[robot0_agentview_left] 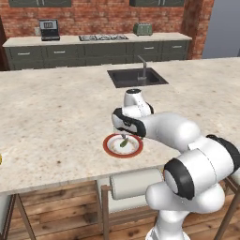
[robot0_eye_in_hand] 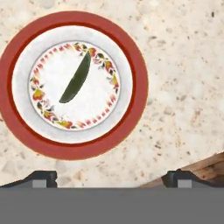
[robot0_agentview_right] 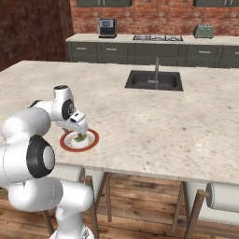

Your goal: Transport the steak and lemon wedge to the fridge. Place the steak on the rack containing meat and place the lemon wedge on the rack containing the vegetable, ensuring meats and vegetables are on different racks.

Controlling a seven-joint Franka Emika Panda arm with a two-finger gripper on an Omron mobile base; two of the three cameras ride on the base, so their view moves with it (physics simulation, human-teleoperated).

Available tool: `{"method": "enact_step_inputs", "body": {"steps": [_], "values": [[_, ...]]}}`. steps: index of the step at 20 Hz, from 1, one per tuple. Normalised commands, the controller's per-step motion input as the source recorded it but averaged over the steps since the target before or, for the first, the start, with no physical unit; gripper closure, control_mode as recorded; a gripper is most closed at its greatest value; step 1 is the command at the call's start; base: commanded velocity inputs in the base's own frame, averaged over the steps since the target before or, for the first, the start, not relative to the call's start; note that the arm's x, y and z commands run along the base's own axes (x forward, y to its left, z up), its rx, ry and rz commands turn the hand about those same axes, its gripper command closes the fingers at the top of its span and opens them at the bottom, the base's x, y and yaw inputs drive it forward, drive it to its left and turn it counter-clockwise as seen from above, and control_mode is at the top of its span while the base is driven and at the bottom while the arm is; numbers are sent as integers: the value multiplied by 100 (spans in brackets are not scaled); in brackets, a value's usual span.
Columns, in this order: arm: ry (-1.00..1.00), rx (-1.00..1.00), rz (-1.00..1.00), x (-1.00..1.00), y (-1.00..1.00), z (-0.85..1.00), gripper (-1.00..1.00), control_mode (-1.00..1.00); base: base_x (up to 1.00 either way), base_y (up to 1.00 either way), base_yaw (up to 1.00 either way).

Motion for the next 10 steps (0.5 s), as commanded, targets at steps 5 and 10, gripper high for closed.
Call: {"method": "enact_step_inputs", "body": {"steps": [5,10], "values": [[17,0,-3,62,8,-43,-100,-100,0,0,0],[5,0,-3,46,9,-34,-100,-100,0,0,0]]}}
